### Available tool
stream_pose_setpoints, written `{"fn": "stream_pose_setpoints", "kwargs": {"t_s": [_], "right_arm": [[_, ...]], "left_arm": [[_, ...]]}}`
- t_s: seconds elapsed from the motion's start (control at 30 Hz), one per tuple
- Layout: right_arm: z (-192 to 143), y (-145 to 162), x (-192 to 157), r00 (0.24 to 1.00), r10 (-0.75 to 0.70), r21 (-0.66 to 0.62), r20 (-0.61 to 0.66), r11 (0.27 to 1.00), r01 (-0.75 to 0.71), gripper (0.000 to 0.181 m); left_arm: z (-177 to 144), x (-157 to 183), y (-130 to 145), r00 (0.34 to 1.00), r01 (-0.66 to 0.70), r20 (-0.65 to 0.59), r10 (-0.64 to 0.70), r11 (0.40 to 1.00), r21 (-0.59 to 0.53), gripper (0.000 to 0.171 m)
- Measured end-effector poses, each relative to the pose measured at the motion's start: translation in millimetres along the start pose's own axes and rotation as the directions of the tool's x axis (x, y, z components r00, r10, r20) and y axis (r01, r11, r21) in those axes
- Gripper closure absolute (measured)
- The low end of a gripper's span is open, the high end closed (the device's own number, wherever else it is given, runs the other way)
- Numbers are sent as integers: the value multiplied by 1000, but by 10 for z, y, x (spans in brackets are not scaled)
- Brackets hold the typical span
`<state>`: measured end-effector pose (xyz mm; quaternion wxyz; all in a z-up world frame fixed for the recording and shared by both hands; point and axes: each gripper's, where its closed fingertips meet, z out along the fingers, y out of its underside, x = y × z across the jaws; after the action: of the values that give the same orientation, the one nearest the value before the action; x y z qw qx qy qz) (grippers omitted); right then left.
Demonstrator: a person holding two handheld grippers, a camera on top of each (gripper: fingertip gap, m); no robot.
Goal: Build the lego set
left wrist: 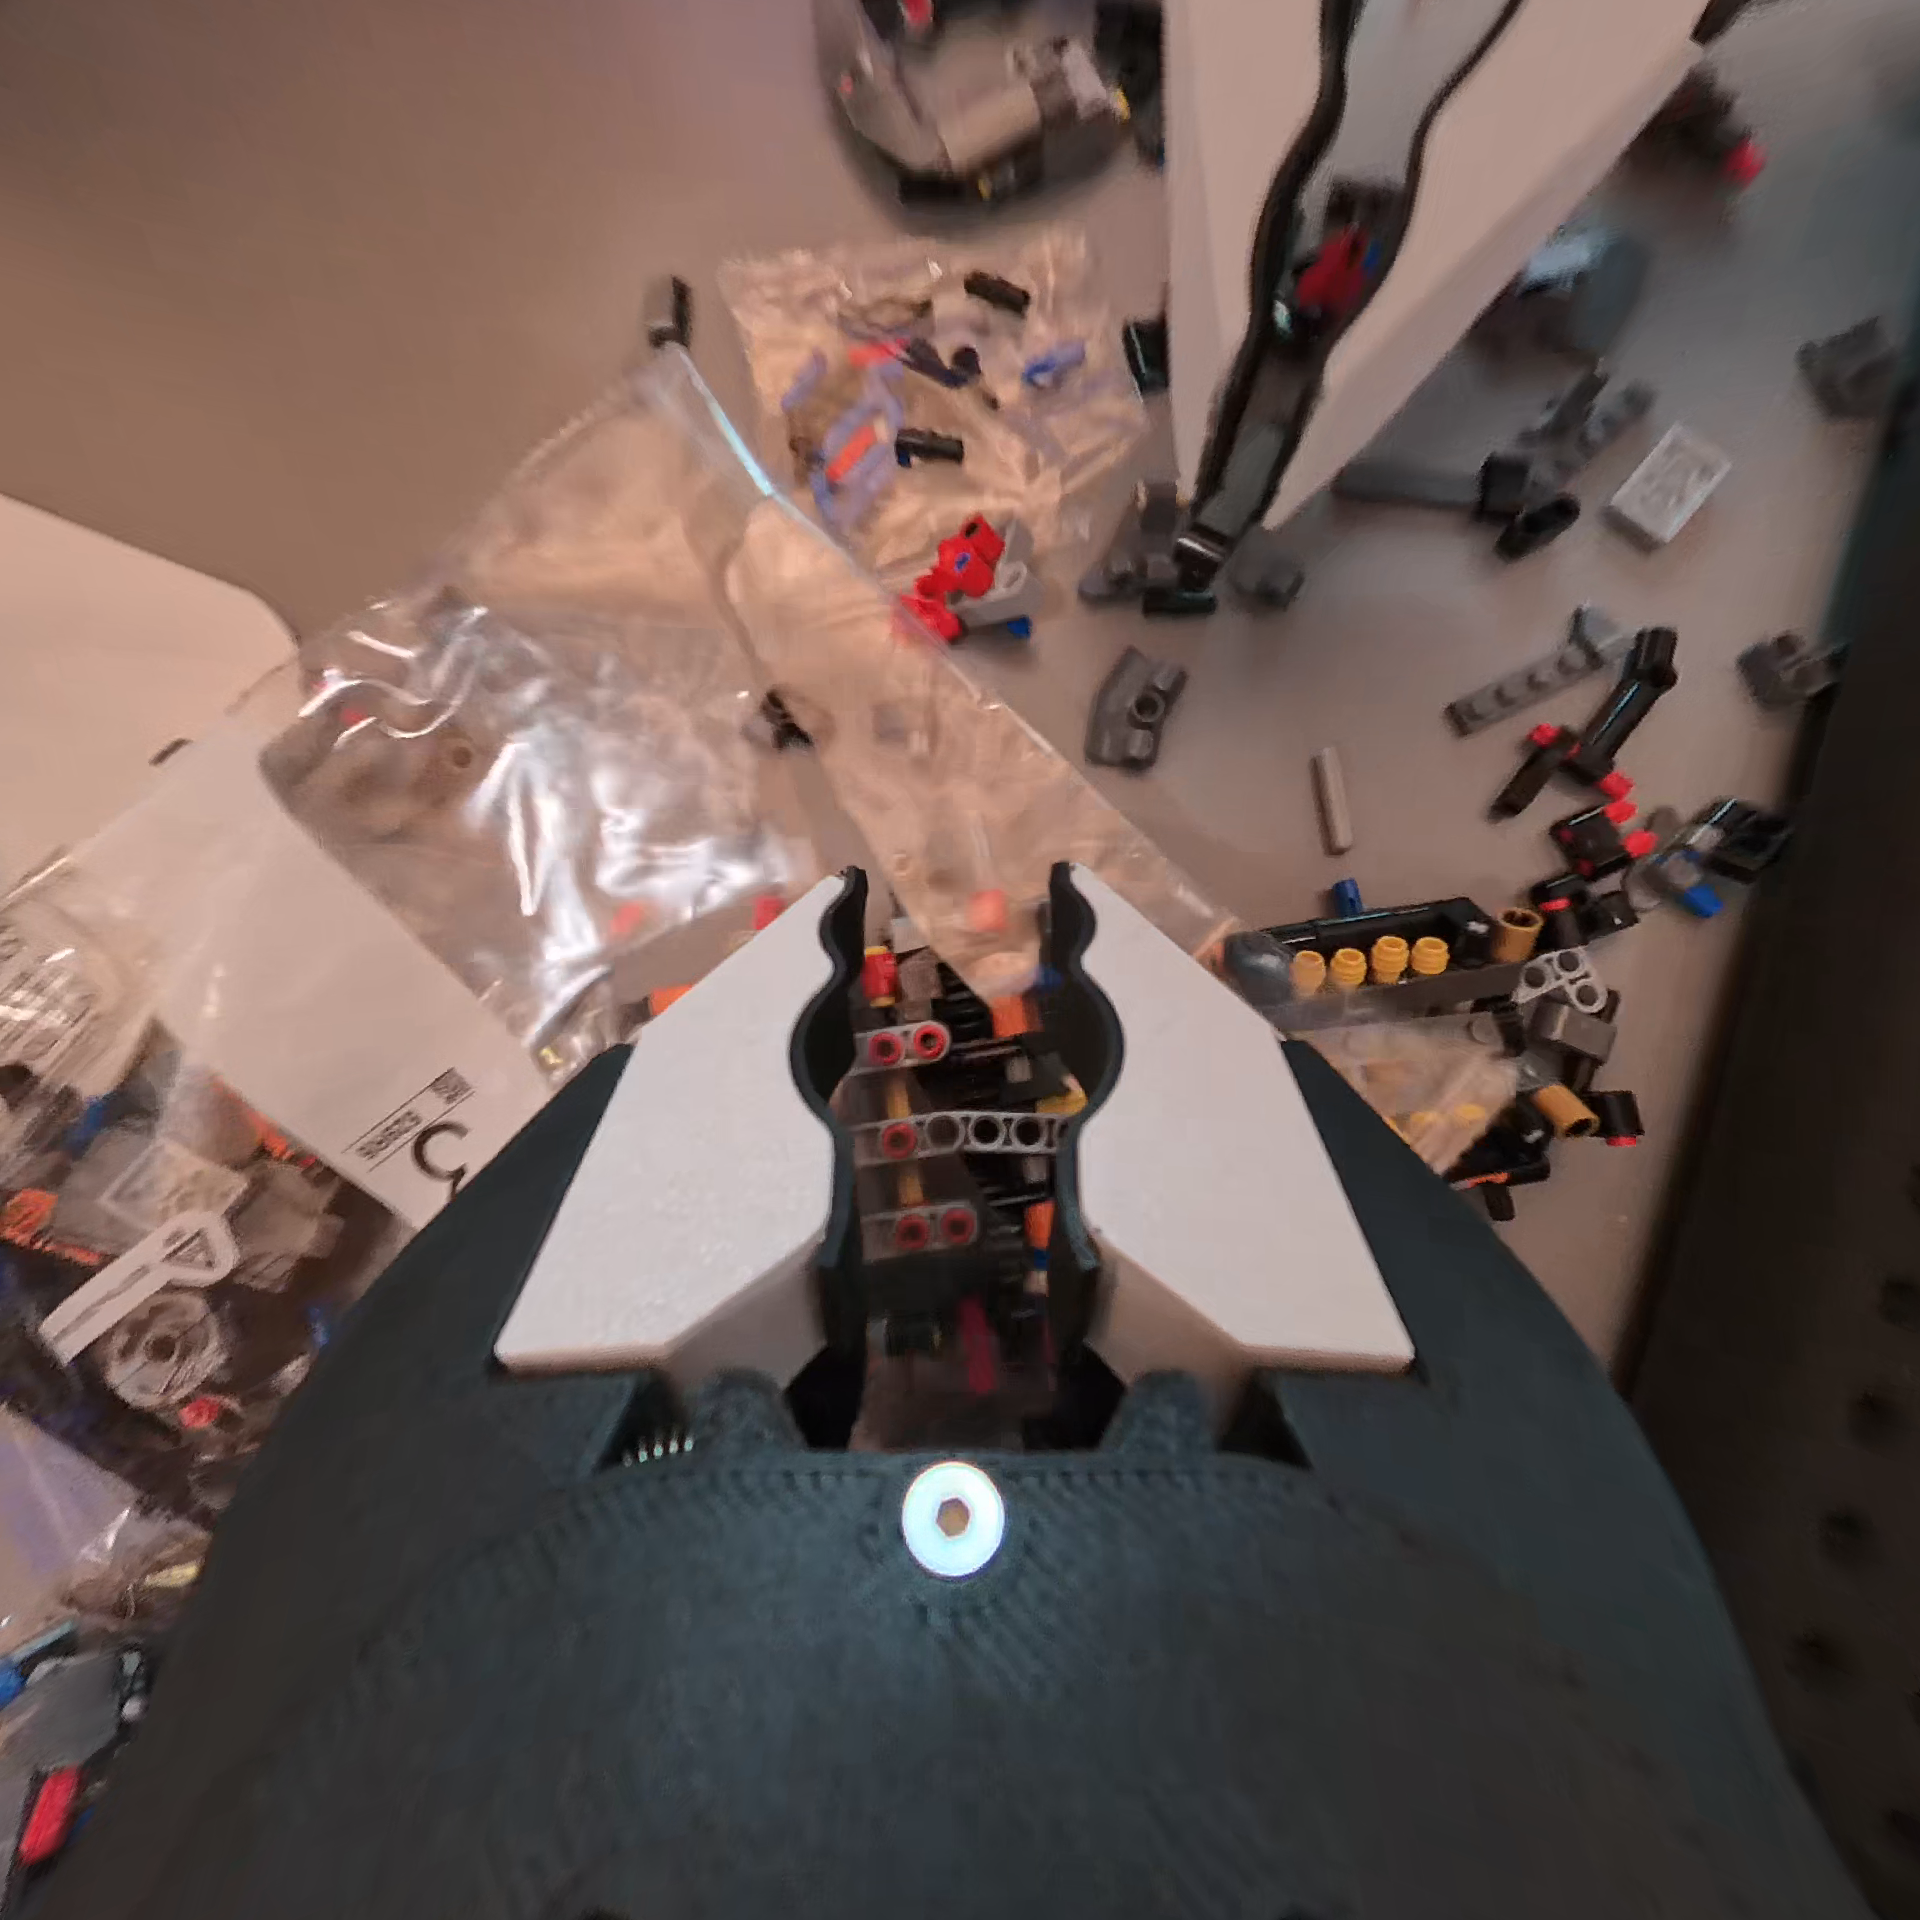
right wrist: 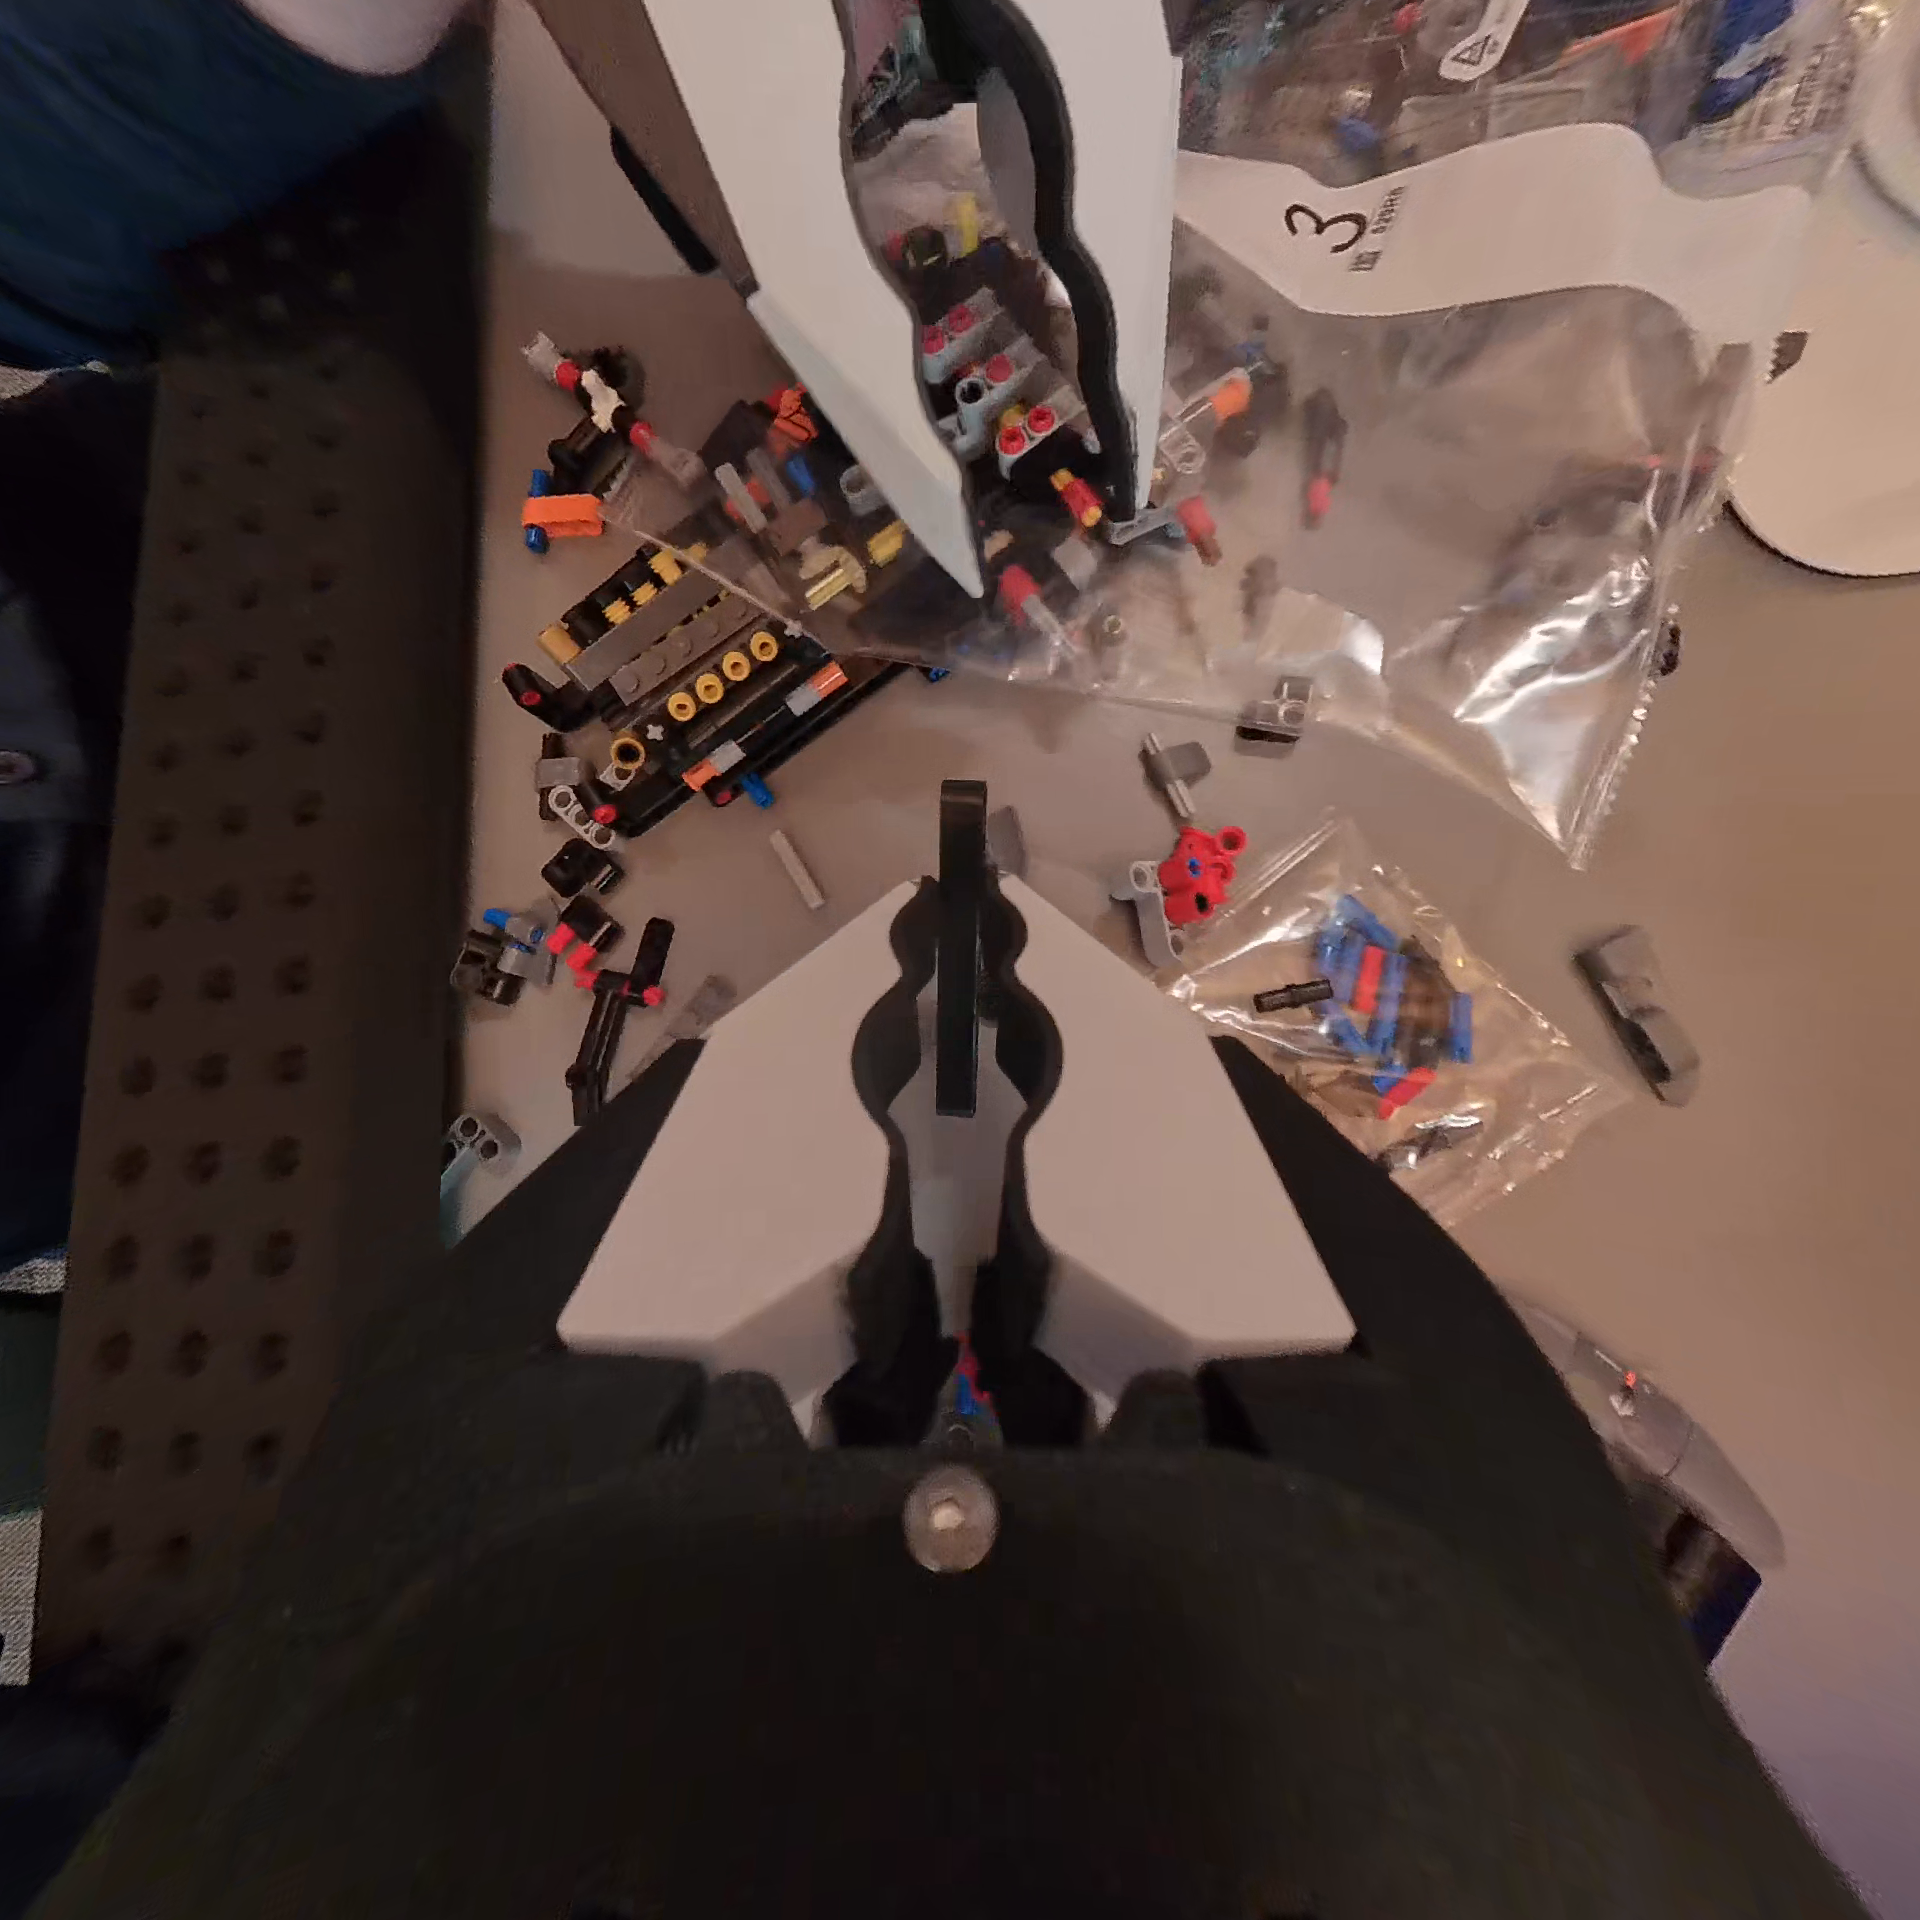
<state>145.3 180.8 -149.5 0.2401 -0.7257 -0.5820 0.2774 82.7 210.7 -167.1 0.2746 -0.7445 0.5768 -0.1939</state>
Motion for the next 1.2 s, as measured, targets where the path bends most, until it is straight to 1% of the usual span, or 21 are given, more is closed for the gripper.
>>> {"fn": "stream_pose_setpoints", "kwargs": {"t_s": [0.17, 0.27, 0.33, 0.43, 0.47, 0.53, 0.57, 0.7, 0.8, 0.87, 0.93, 0.97, 1.03, 1.1, 1.13, 1.2], "right_arm": [[70, 9, -1, 1000, -22, -20, -7, 1000, 21, 176], [86, -9, 6, 1000, -28, -13, -13, 1000, 28, 177], [77, -22, 26, 999, -28, -1, -21, 1000, 28, 177], [58, -35, 62, 999, -22, 20, -32, 1000, 22, 177], [54, -41, 72, 999, -21, 27, -37, 999, 22, 177], [42, -65, 109, 998, -19, 42, -57, 999, 22, 177], [33, -87, 122, 998, -19, 55, -66, 998, 23, 177], [-12, -179, 176, 994, -23, 106, -105, 994, 34, 177], [-46, -261, 232, 989, -23, 147, -146, 988, 44, 177], [-58, -325, 268, 985, -19, 174, -172, 984, 50, 177], [-46, -397, 277, 983, -19, 195, -184, 979, 56, 177], [-28, -429, 276, 982, -20, 199, -186, 978, 58, 177], [38, -462, 265, 985, -30, 179, -171, 982, 60, 177], [101, -529, 274, 985, -33, 170, -169, 983, 62, 177], [132, -575, 277, 985, -30, 171, -168, 984, 59, 177], [193, -655, 312, 983, -23, 160, -183, 986, 53, 177]], "left_arm": [[49, 83, -29, 999, -24, -24, 24, 1000, 1, 136], [52, 129, -81, 998, -12, -57, 14, 999, 36, 141], [102, 157, -91, 998, -18, -64, 20, 999, 31, 141], [168, 286, -154, 992, -75, -97, 78, 996, 43, 141], [194, 298, -148, 991, -105, -86, 107, 994, 30, 141], [200, 242, -160, 987, -158, -25, 158, 987, 22, 143], [177, 219, -173, 986, -168, -13, 168, 985, 30, 142], [44, 23, -211, 990, -141, 31, 139, 987, 78, 140], [-39, -187, -172, 991, -113, 80, 107, 991, 76, 138], [-160, -261, -196, 987, -124, 114, 113, 988, 96, 141], [-271, -337, -176, 979, -149, 150, 137, 986, 75, 141], [-299, -360, -172, 980, -146, 147, 134, 986, 75, 141], [-257, -354, -141, 991, -110, 90, 103, 991, 74, 139], [-182, -374, -31, 993, -100, 65, 99, 995, 21, 134], [-168, -373, -6, 992, -109, 63, 108, 994, 12, 136], [-152, -388, 19, 992, -111, 67, 111, 994, 2, 144]]}}
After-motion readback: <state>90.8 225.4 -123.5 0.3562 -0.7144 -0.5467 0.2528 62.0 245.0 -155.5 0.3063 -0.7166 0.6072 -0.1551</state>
